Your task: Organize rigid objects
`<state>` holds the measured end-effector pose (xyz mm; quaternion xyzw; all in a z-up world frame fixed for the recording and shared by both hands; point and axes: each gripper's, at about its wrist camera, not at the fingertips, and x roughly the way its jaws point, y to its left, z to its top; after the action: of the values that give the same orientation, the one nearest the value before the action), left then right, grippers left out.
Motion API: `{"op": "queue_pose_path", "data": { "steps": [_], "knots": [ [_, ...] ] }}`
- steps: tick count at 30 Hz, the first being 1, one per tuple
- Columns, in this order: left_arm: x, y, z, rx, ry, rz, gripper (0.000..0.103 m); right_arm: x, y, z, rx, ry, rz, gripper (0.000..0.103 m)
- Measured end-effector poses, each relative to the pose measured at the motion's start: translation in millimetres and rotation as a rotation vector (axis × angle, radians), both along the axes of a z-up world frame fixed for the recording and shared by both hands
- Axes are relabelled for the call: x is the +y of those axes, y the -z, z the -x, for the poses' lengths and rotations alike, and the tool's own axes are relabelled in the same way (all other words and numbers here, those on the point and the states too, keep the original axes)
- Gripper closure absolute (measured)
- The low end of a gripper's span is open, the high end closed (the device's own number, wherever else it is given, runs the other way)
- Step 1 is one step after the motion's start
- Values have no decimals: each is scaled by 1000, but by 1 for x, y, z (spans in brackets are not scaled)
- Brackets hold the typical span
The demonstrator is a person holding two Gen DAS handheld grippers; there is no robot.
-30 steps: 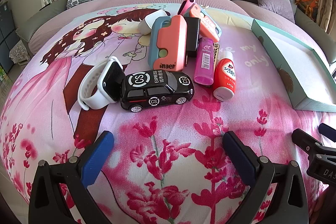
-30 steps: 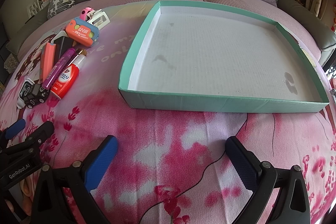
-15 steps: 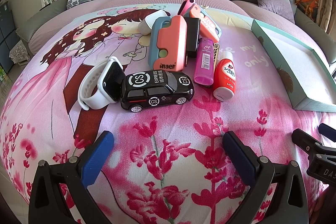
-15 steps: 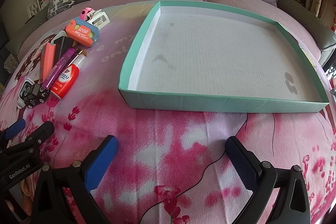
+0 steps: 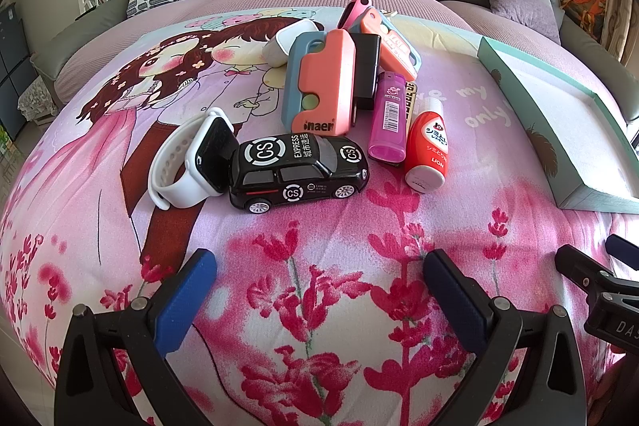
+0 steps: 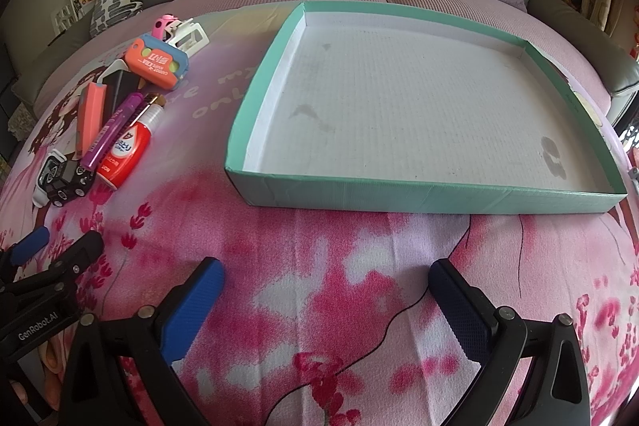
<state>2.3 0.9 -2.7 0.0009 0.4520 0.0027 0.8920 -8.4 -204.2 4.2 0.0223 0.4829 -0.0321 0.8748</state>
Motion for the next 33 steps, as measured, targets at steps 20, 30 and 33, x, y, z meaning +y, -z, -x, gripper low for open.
{"op": "queue_pose_path", "data": {
  "steps": [20,30,33],
  "knots": [
    [39,-47,3,-73,-27,91,0,6,-50,12,-165,-53,-50,0],
    [82,-77,-35,-48,-81,39,0,67,-88,-42,-194,-270,-112,0],
    [87,-75,-52,-8,-77,-1,0,86,-83,-57,-164,-305,-90,0]
  ]
}}
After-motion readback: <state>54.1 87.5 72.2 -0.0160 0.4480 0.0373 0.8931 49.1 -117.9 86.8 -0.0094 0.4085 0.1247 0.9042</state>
